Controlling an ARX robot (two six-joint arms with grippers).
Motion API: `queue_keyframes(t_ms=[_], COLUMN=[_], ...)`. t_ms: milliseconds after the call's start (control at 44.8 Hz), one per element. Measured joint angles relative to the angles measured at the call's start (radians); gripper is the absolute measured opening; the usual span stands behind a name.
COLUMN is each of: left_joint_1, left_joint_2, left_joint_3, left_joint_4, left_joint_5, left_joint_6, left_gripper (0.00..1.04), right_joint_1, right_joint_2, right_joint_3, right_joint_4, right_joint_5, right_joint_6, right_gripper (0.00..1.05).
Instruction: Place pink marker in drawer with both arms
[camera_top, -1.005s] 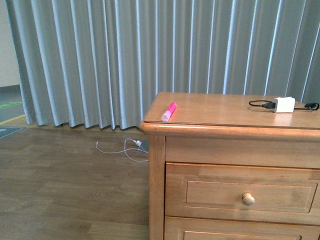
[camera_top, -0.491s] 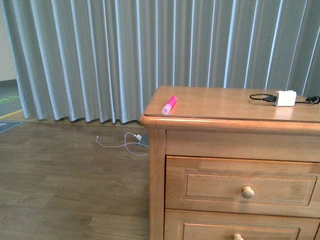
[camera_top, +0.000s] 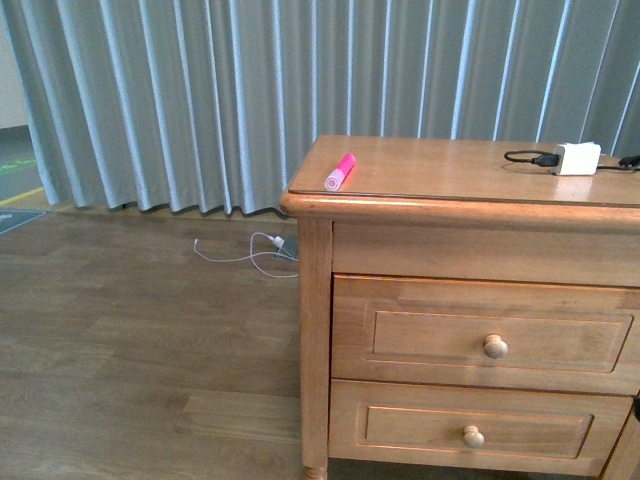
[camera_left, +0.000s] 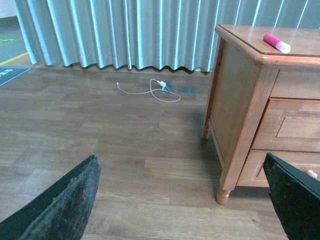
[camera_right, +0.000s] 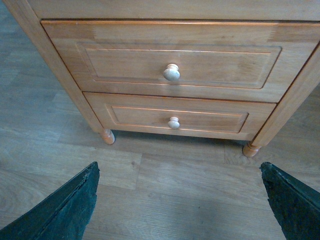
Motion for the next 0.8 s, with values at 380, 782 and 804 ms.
queue_keyframes(t_ms=[380,782,804], left_joint_1=[0.0,0.0,0.0], left_joint_2=[0.0,0.0,0.0], left_joint_3=[0.0,0.0,0.0], left_joint_4=[0.0,0.0,0.0], left_joint_5=[0.0,0.0,0.0], left_joint_6=[0.0,0.0,0.0], left_gripper=[0.99,0.99,0.99], right_joint_1=[0.082,0.087,0.085], right_joint_2=[0.563,0.917,0.927], right_joint_3=[0.328,0.637,0.648], right_joint_4=[0.107,0.182,0.185], right_joint_5=[0.097,0.146,0.146], right_joint_6=[0.021,0.007,0.007], right_gripper=[0.96,0.96,0.96])
